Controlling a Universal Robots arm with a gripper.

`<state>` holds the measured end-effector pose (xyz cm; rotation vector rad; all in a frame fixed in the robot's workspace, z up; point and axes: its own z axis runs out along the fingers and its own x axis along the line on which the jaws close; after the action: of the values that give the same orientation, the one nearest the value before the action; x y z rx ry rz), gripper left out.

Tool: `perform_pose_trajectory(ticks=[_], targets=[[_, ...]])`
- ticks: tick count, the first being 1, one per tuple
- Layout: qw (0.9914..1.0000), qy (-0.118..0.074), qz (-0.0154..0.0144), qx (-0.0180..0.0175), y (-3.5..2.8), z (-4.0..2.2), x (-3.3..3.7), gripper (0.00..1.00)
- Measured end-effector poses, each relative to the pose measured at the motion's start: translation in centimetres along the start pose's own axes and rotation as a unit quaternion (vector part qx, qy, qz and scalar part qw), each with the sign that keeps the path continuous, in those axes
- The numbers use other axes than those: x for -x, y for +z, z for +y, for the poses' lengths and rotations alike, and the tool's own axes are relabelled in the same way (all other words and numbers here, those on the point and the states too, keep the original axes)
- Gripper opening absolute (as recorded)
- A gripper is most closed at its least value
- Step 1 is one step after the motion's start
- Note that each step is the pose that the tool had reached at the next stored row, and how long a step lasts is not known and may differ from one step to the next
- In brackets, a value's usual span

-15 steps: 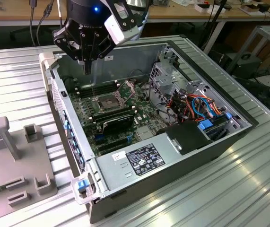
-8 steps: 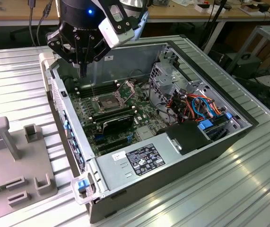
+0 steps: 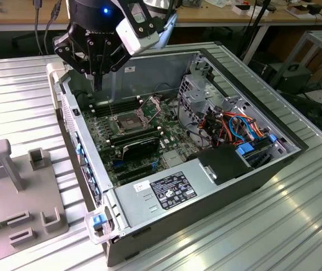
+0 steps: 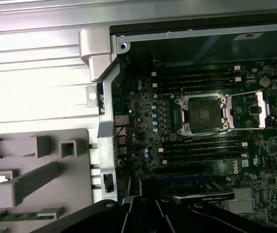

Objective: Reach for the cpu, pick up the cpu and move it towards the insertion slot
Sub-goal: 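Reach for the cpu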

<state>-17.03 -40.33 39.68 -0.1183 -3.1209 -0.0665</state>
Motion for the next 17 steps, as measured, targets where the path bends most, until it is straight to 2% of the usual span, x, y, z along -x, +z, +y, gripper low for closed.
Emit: perform_pose_trajectory(ticks=[2,4,8,12,17], targets=[[1.00000,0.000,-0.0001,0.0001,-0.11,0.00,-0.06,0.11],[1.00000,0.000,0.0000,0.0000,-0.11,-0.04,-0.52,0.11],[1.00000,0.000,0.0000,0.0000,-0.09,-0.14,-1.92,0.11],[1.00000,0.000,0.0000,0.0000,-0.05,-0.28,-3.80,0.11],[1.00000,0.000,0.0000,0.0000,-0.03,-0.38,-5.07,0.11]])
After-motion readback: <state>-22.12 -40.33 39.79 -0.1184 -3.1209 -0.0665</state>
